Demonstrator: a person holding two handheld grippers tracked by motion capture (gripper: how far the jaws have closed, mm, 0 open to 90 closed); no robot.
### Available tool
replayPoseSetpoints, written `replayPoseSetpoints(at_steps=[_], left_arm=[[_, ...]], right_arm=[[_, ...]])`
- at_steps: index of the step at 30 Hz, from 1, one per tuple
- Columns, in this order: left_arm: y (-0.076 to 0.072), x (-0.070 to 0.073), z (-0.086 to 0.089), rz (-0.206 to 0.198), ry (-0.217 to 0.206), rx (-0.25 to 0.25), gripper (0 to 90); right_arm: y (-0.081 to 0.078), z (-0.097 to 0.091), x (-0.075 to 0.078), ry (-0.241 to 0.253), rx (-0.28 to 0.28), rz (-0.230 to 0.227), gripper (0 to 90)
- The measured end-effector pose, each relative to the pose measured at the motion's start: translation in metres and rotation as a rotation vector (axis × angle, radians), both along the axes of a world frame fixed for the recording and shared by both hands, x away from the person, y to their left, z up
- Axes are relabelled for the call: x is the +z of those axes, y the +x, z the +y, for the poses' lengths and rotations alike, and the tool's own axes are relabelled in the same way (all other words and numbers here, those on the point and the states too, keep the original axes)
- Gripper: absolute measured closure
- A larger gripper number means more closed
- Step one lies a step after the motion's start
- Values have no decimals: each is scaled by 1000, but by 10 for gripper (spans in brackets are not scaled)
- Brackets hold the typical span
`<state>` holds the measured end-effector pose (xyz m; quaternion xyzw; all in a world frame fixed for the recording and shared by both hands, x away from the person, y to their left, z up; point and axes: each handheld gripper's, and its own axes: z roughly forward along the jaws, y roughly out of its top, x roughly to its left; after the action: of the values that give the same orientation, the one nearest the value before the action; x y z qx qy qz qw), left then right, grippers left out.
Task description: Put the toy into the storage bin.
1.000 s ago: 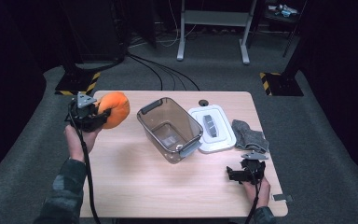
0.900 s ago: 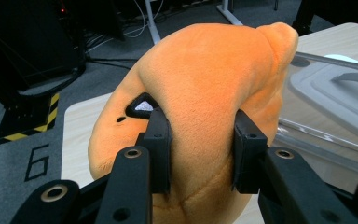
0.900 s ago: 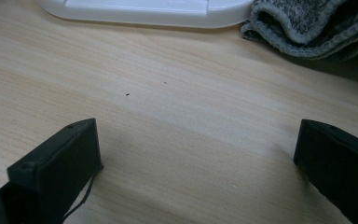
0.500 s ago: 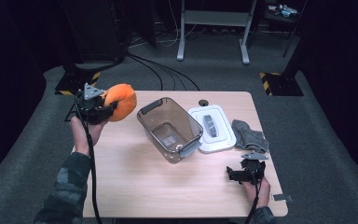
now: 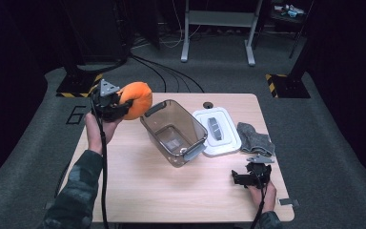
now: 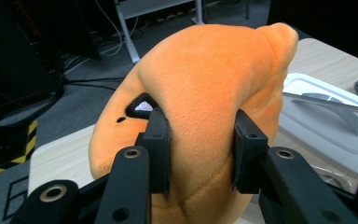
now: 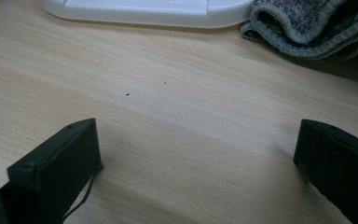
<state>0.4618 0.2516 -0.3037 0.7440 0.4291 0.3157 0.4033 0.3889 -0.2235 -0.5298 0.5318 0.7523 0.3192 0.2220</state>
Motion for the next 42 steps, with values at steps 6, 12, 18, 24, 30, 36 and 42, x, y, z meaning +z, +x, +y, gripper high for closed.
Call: replayPoseSetpoints(at_steps=[6,12,18,24,30,36,42], left_arm=[[4,0,-13,1,-5,-31,650],[6,-1,-25,5,-5,-56,650],[10,-5,-37,20,-13,-82,649],[13,-9,-48,39,-18,-105,648],[17,-16,-59,61,-21,-132,647],[22,-25,-68,97,-30,-147,645],[26,-32,-75,123,-27,-159,643]], right_arm=[[0,0,0,0,0,0,0],[0,0,0,0,0,0,0],[0,0,0,0,0,0,0],[0,0,0,0,0,0,0],[0,0,0,0,0,0,0],[0,0,0,0,0,0,0],[0,0,0,0,0,0,0]])
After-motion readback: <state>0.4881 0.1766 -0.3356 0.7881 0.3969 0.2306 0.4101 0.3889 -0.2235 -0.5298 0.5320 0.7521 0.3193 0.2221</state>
